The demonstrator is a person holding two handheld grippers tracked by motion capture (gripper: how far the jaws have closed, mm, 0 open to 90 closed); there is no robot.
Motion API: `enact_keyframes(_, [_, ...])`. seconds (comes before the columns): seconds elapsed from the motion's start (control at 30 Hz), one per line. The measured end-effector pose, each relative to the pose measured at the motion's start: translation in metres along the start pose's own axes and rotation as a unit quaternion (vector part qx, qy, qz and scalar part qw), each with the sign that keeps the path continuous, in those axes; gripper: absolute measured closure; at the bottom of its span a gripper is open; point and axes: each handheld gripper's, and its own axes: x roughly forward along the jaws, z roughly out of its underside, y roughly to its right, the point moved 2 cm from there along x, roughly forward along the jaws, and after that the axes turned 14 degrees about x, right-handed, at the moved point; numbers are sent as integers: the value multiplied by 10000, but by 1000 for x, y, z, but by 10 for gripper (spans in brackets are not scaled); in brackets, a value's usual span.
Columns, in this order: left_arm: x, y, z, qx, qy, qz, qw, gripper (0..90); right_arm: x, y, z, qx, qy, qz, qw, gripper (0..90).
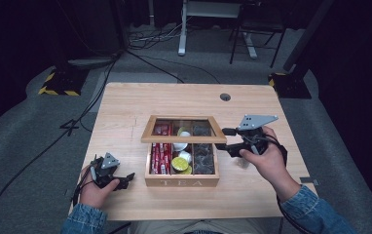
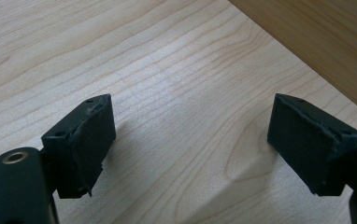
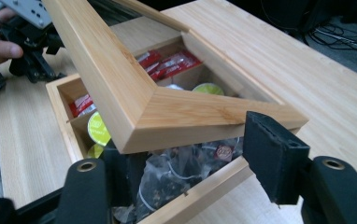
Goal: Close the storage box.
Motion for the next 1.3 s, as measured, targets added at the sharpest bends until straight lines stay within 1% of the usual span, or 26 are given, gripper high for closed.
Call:
enact_keyframes(0.17, [0,0,0,-9,1,4,10000,156,3,-4,13,-37,-74,85,9999,383])
enact_keyframes(0.27, [0,0,0,-9,0,3,10000,156,5,-7,20,-121,-105,159,9997,380])
enact_keyframes(0.43, [0,0,0,-2,2,-1,10000,156,9,-10,31,-150,-197,182,9995,380])
enact_keyframes(0.57, [0,0,0,4,-5,-2,10000,156,13,-12,40,-242,-331,223,9989,381])
enact_keyframes(0.67, [0,0,0,-1,-7,1,10000,156,15,-13,45,-283,-348,250,9987,385])
enact_keyframes(0.77, [0,0,0,2,-7,0,10000,156,17,-14,50,-243,-355,229,9988,383])
enact_keyframes(0.8, [0,0,0,-1,-8,0,10000,156,17,-15,52,-252,-371,217,9988,395])
enact_keyframes(0.83, [0,0,0,-3,-7,0,10000,156,19,-16,54,-227,-391,133,9989,394])
enact_keyframes(0.9, [0,0,0,-2,-6,0,10000,156,21,-18,58,-182,-478,75,9987,381])
enact_keyframes(1.1, [0,0,0,0,-7,-1,10000,156,23,-20,65,-191,-560,68,9982,381])
enact_keyframes(1.3, [0,0,0,0,-6,-3,10000,156,24,-21,67,-186,-596,70,9980,381])
